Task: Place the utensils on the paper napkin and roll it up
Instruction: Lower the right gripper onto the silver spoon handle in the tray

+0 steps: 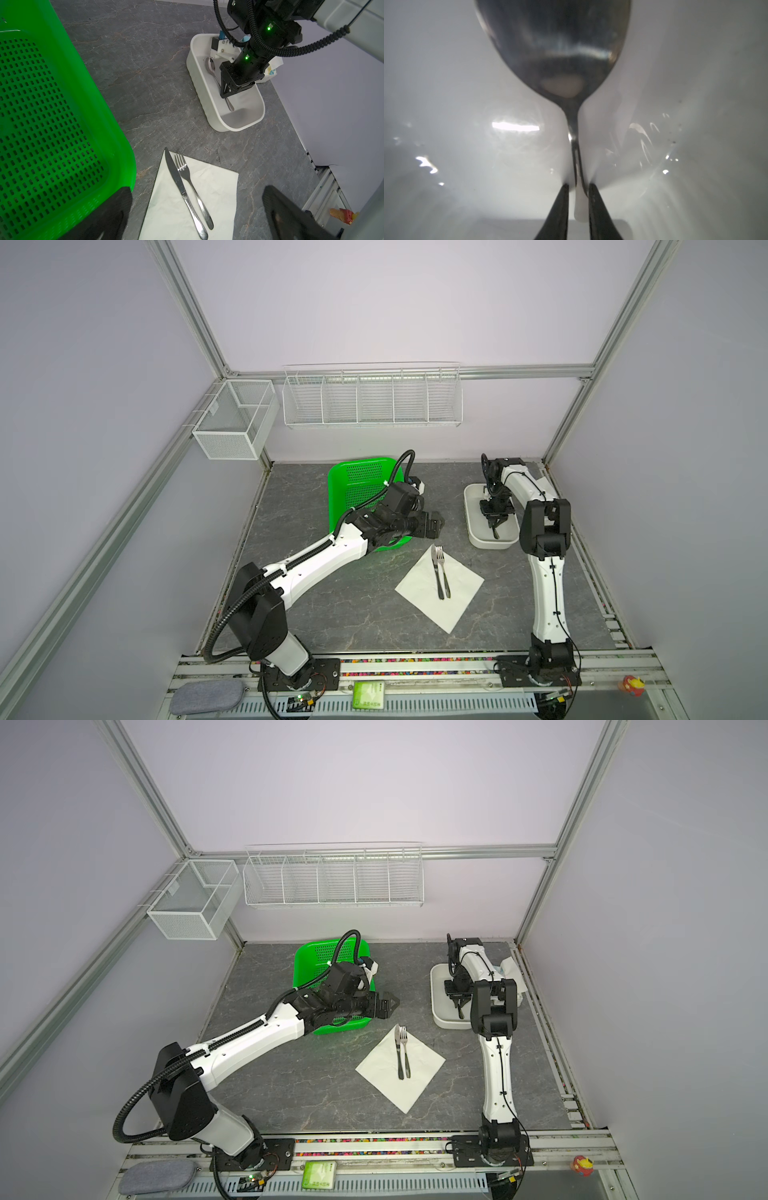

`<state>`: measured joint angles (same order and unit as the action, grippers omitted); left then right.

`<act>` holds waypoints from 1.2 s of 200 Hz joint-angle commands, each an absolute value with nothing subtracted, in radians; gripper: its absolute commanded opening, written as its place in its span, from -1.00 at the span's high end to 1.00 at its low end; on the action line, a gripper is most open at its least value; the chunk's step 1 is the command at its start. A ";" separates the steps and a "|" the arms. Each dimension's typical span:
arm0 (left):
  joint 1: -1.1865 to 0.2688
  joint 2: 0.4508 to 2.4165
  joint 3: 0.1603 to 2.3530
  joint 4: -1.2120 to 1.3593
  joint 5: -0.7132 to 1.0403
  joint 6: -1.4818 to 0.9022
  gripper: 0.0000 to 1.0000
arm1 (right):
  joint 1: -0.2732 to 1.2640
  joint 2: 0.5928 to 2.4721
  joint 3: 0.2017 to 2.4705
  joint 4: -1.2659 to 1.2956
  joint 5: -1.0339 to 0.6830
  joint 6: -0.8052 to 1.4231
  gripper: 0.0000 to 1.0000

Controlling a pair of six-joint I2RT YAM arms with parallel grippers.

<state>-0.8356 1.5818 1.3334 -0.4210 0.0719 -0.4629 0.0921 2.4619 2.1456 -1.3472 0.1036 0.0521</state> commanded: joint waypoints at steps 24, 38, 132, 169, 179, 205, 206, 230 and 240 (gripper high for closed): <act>-0.829 1.586 1.380 -0.448 0.064 -0.448 -0.98 | 0.088 2.546 2.097 -1.305 0.090 0.039 0.68; -0.828 1.585 1.381 -0.448 0.063 -0.449 -0.98 | 0.088 2.544 2.117 -1.310 0.090 0.039 0.70; -0.827 1.573 1.366 -0.442 0.062 -0.452 -0.98 | 0.088 2.325 2.097 -1.300 0.057 0.052 0.76; -0.827 1.564 1.352 -0.431 0.066 -0.456 -0.98 | 0.088 2.273 2.047 -1.288 0.049 0.054 0.75; -0.826 1.563 1.351 -0.431 0.066 -0.456 -0.98 | 0.088 2.271 2.046 -1.293 0.048 0.057 0.75; -0.827 1.561 1.350 -0.431 0.066 -0.453 -0.98 | 0.087 2.259 2.037 -1.292 0.038 0.061 0.75; -0.826 1.561 1.350 -0.431 0.066 -0.454 -0.98 | 0.088 2.259 2.037 -1.292 0.038 0.061 0.75; -0.826 1.561 1.348 -0.430 0.067 -0.453 -0.98 | 0.088 2.243 2.040 -1.294 0.030 0.063 0.74; -0.826 1.562 1.348 -0.428 0.067 -0.454 -0.98 | 0.089 2.240 2.043 -1.295 0.024 0.063 0.74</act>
